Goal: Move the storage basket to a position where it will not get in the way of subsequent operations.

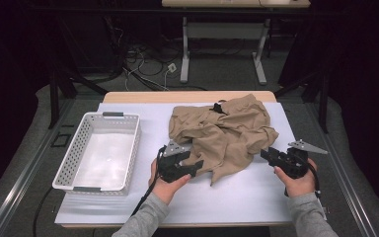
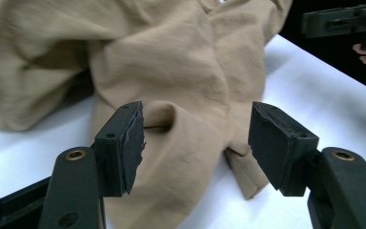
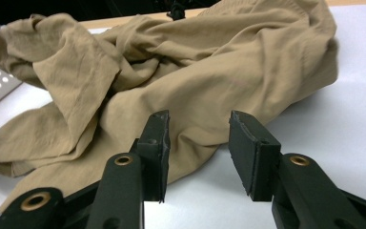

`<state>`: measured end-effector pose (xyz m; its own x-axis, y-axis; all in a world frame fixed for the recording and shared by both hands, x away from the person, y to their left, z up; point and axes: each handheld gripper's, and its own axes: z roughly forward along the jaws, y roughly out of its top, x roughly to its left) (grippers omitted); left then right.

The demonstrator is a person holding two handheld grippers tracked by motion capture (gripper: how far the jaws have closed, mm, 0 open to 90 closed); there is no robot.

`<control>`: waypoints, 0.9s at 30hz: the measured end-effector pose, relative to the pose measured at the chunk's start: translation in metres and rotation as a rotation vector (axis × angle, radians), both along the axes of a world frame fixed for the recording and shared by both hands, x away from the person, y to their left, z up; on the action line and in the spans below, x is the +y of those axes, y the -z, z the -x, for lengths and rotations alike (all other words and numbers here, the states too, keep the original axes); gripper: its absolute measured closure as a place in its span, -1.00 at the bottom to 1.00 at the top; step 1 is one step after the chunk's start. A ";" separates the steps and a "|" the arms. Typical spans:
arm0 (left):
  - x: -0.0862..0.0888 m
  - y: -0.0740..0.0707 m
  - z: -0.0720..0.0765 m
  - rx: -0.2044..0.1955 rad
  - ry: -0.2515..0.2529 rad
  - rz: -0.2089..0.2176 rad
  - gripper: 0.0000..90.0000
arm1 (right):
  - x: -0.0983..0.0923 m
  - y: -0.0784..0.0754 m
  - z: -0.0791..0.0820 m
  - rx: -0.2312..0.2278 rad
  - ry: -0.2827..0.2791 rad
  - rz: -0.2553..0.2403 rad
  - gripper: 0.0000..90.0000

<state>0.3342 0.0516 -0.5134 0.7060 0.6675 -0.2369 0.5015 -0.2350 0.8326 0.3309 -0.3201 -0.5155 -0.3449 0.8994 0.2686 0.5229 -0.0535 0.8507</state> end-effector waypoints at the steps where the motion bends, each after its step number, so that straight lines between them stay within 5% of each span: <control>1: -0.002 0.001 0.001 0.000 0.008 -0.003 -0.15 | 0.001 0.001 0.000 -0.003 -0.003 0.006 0.30; 13: -0.031 0.028 0.019 -0.006 0.091 -0.043 -0.10 | 0.005 0.013 0.008 -0.016 -0.018 0.002 0.17; 21: -0.052 0.043 0.019 -0.010 0.141 -0.116 -0.06 | 0.003 0.016 0.009 0.004 -0.016 0.010 0.17; 27: -0.064 0.052 0.016 0.053 0.154 -0.138 0.06 | 0.004 0.017 0.009 0.003 -0.016 -0.006 0.16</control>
